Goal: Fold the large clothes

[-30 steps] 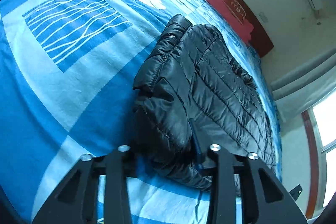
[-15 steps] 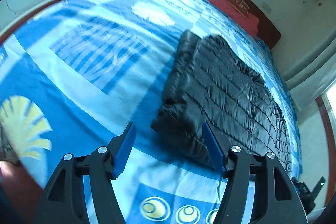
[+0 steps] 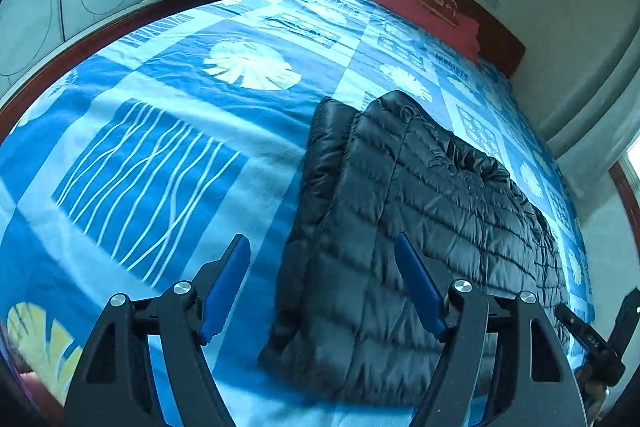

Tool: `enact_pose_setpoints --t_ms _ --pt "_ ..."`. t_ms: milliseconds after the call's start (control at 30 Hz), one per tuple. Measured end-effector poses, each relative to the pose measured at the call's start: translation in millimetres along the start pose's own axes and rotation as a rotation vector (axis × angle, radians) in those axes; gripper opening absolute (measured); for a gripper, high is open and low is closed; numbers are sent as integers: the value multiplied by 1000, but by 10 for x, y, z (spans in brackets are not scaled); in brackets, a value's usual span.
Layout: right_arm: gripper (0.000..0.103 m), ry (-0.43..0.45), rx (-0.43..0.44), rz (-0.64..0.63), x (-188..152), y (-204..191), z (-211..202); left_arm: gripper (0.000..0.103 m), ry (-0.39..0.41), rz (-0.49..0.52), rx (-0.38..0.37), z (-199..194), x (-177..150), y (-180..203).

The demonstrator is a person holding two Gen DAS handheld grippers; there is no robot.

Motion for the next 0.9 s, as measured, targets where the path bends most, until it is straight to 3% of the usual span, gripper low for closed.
enact_pose_setpoints --t_ms 167,333,467,533,833,900 --pt "42 13 -16 -66 280 -395 230 74 -7 77 65 120 119 49" --pt "42 29 -13 -81 463 -613 491 74 -27 79 65 273 205 30" --pt "42 -51 -79 -98 320 -585 964 74 -58 84 68 420 191 29" --pt "43 -38 -87 -104 274 -553 1067 74 -74 92 70 492 178 34" --pt "43 -9 -101 -110 227 -524 1108 74 -135 148 53 744 196 143" --pt "43 1 -105 -116 209 -525 1105 79 -153 141 55 819 173 115"
Point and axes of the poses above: each gripper's, at about its wrist camera, not at the fingertips, and z roughly the way its jaws point, y to its right, x to its top, the point moved 10 cm from there along z, roughly the way its jaws point, and after that the axes turned 9 degrees about z, right-handed, at the moved point
